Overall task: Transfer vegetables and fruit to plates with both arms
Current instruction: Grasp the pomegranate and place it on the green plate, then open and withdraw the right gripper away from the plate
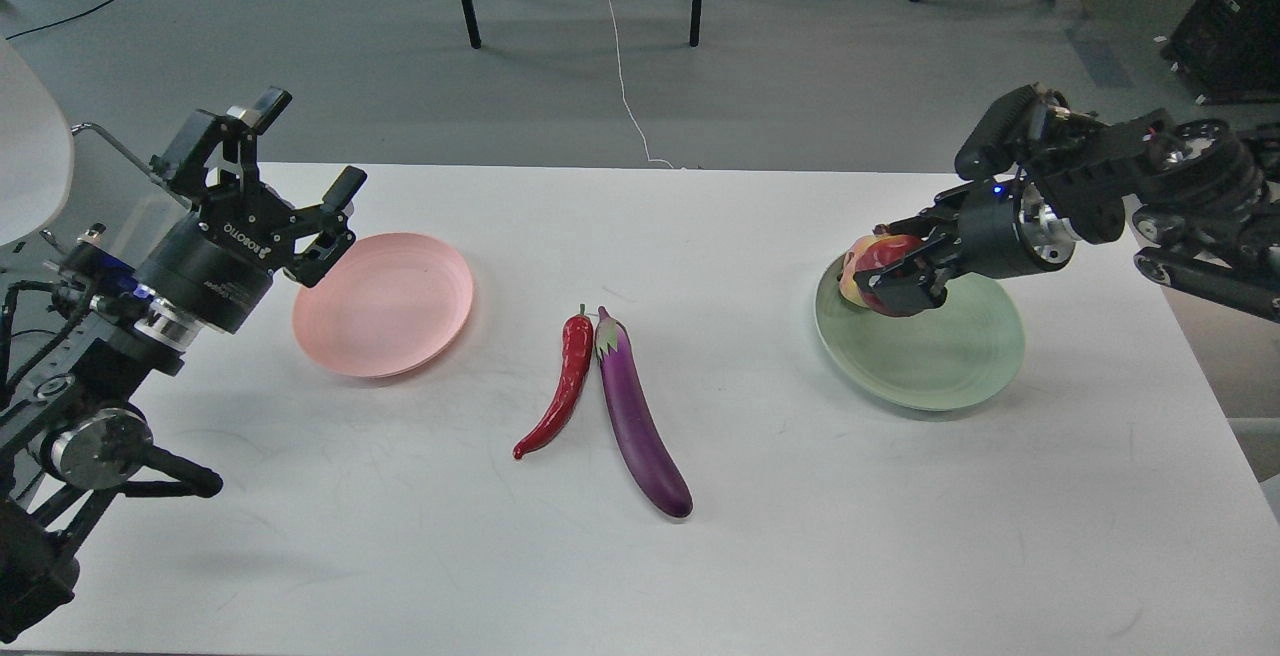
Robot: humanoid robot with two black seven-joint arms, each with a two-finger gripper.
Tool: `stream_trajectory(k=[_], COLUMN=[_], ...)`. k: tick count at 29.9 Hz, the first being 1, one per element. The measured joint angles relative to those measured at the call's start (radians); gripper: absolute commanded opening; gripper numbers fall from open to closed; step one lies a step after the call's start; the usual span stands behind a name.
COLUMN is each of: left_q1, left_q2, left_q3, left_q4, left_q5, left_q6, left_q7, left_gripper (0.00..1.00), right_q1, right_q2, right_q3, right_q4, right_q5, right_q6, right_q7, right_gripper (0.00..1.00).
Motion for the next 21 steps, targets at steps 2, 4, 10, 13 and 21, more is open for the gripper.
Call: stream_trajectory(k=[2, 4, 10, 13, 21], left_q1=[-0.002, -0.002, -0.003, -0.003, -0.003], left_q2=[-0.002, -0.004, -0.007, -0.006, -0.001], left_q3=[0.001, 0.002, 0.002, 0.002, 0.003], left_q4=[0.0, 0.0, 0.0, 0.0, 0.0], left_q5=[0.001, 0.001, 0.002, 0.002, 0.002], left_q6=[0.0, 0.0, 0.0, 0.0, 0.0], left_q7=[0.0, 0.0, 0.001, 0.001, 0.0], left_gripper=[0.98, 0.98, 0.98, 0.98, 0.98], right_q1=[-0.034, -0.062, -0.107, -0.121, -0.125], right_q2=[-0.026, -0.04, -0.048, -0.041, -0.046], right_q3=[0.0, 0.0, 0.006, 0.012, 0.049], right_q4=[0.0, -0.002, -0.019, -0.039, -0.043], right_q5=[-0.014, -0.018, -0.019, -0.019, -0.011], right_q6=[-0.015, -0.033, -0.055, -0.06, -0.061], right_q7=[0.0, 0.0, 0.0, 0.0, 0.0], right_gripper=[0.5, 0.52, 0.9, 0.94, 0.97])
